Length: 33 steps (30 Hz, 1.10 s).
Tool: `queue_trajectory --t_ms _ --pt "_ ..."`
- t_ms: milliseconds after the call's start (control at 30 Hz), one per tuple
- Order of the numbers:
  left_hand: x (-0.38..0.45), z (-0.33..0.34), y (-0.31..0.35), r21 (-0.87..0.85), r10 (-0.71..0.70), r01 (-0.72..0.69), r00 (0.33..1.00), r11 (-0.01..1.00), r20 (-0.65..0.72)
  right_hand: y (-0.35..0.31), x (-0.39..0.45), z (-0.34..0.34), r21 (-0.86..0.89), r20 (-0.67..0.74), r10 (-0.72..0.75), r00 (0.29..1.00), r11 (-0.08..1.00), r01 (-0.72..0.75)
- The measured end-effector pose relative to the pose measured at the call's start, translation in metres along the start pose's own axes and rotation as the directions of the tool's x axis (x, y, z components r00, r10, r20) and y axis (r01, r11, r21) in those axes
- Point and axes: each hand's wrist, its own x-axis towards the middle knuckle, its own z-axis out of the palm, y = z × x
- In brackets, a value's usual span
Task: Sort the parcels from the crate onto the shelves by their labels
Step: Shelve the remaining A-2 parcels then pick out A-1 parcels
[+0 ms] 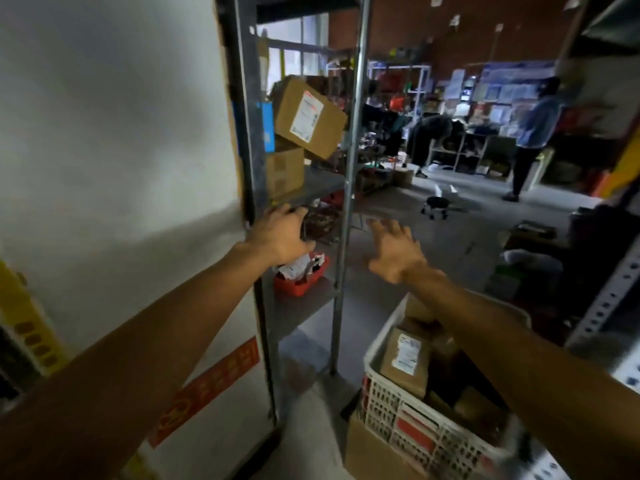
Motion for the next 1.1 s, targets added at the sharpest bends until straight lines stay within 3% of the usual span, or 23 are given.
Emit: queue_trajectory --t_ms 167,433,700,833,1100 --pt "0.052 0.065 0.068 -0.079 0.165 -0.160 0.985 0.984 0.059 0.099 -0.013 0.031 0.075 -0.049 0.236 0.971 0.970 -0.232" --pt "0.113 0.180 0.136 -0.156 0.337 -0.305 0.907 0.939 0.254 0.200 -0.022 0.082 0.152 0.071 0.510 0.857 0.844 -0.515" --pt "0.178 0.257 0.156 -0.240 0.489 -0.430 0.805 0.871 0.335 0.239 0.009 0.126 0.131 0.061 0.631 0.773 0.763 -0.633" --pt "0.203 0.294 0.163 -0.290 0.546 -0.464 0.739 0.837 0.394 0.250 0.015 0.149 0.199 0.104 0.720 0.686 0.660 -0.724" --pt "0.234 0.365 0.193 -0.329 0.607 -0.513 0.611 0.792 0.508 0.286 0.013 0.209 0.172 0.281 0.738 0.614 0.591 -0.788"
